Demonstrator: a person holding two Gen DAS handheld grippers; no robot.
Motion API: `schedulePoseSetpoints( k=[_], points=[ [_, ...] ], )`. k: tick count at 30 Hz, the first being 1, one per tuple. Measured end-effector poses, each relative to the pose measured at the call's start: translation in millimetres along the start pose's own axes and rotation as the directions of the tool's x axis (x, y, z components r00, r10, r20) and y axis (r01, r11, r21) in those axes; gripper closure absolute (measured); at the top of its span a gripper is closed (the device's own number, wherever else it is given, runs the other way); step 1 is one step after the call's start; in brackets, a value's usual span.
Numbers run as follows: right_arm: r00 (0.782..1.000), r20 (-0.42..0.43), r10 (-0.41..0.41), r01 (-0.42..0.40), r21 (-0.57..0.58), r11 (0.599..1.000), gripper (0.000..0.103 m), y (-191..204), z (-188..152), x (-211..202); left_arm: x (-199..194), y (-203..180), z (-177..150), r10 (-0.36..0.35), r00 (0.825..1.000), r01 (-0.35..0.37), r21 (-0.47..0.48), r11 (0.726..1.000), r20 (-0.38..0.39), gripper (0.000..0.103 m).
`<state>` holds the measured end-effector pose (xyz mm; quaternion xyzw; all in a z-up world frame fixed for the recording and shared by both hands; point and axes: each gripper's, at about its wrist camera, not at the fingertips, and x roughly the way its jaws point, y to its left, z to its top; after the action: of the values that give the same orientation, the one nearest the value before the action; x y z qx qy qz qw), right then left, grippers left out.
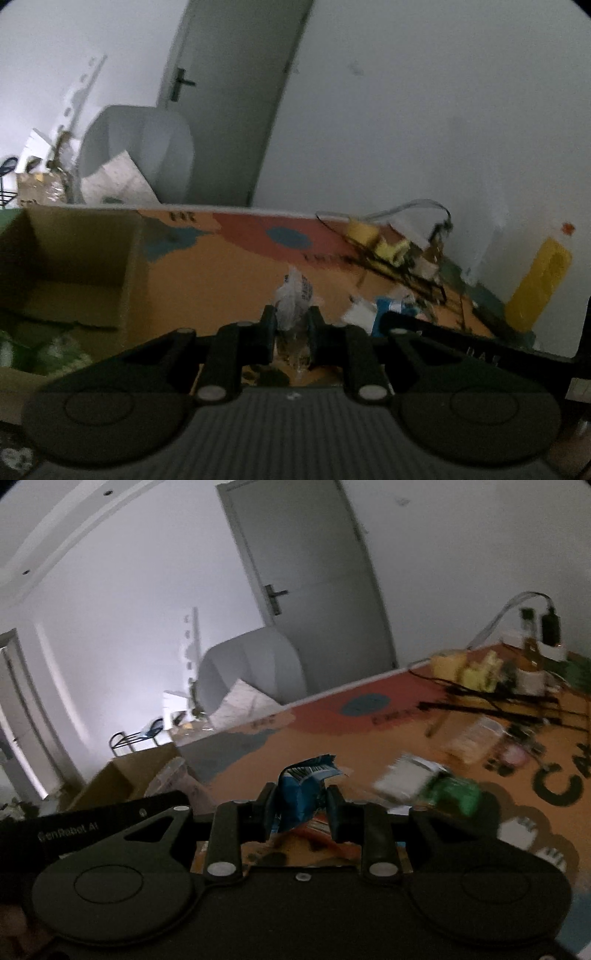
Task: Organize snacks
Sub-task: 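Grasp a clear plastic packet with the left gripper while the right grasps a blue bag, then carry both packets into the cardboard box and open both grippers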
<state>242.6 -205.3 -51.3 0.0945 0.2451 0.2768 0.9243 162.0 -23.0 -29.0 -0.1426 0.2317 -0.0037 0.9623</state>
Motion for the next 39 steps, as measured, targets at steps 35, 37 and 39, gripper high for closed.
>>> schedulePoseSetpoints(
  k=[35,37,39],
  points=[
    [0.979,-0.07,0.193,-0.203,-0.197,0.959,0.076,153.4,15.1,55.7,-58.5,159.2,29.2,0.183,0.98,-0.161,-0.223,0.961,0.078,0.083],
    [0.977,-0.082,0.199,-0.211,-0.19,0.959,0.076,156.9,14.8,60.5,-60.5,163.6,29.9,0.19,0.979,-0.169,-0.221,0.961,0.076,0.082],
    [0.972,-0.103,0.21,-0.226,-0.184,0.956,0.076,159.3,13.1,65.0,-65.1,165.8,30.9,0.201,0.977,-0.18,-0.217,0.959,0.078,0.076]
  ],
)
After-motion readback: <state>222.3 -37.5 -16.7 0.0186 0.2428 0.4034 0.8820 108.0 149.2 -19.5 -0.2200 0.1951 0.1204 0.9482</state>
